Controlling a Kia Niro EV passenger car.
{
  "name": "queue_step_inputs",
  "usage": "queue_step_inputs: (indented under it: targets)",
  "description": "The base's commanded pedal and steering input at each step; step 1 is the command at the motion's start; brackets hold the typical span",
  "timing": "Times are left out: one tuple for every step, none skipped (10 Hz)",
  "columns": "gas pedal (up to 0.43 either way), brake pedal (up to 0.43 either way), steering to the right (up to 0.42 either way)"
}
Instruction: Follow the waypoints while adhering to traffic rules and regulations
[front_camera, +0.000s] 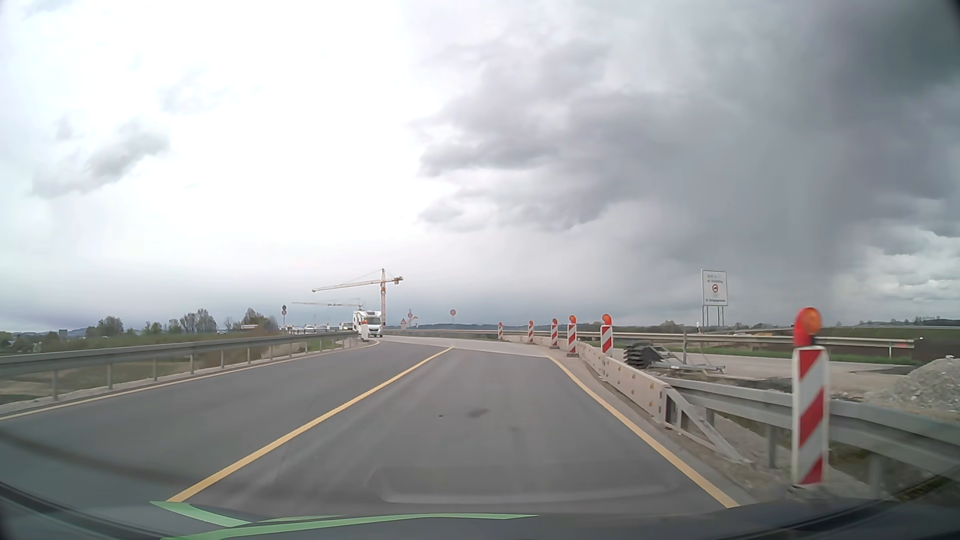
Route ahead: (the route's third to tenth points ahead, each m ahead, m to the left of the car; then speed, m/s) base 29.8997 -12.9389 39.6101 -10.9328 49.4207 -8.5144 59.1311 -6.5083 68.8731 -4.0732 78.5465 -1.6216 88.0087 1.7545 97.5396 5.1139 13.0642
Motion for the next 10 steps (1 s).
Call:
queue_step_inputs:
  targets:
    - [0.118,0.0,0.016]
    - [0.11,0.0,0.015]
    - [0.087,0.0,0.015]
    - [0.079,0.0,0.015]
    - [0.067,0.0,0.015]
    - [0.059,0.0,0.015]
    - [0.059,0.0,0.013]
    - [0.059,0.0,0.007]
    - [0.059,0.0,0.003]
    - [0.059,0.0,0.0]
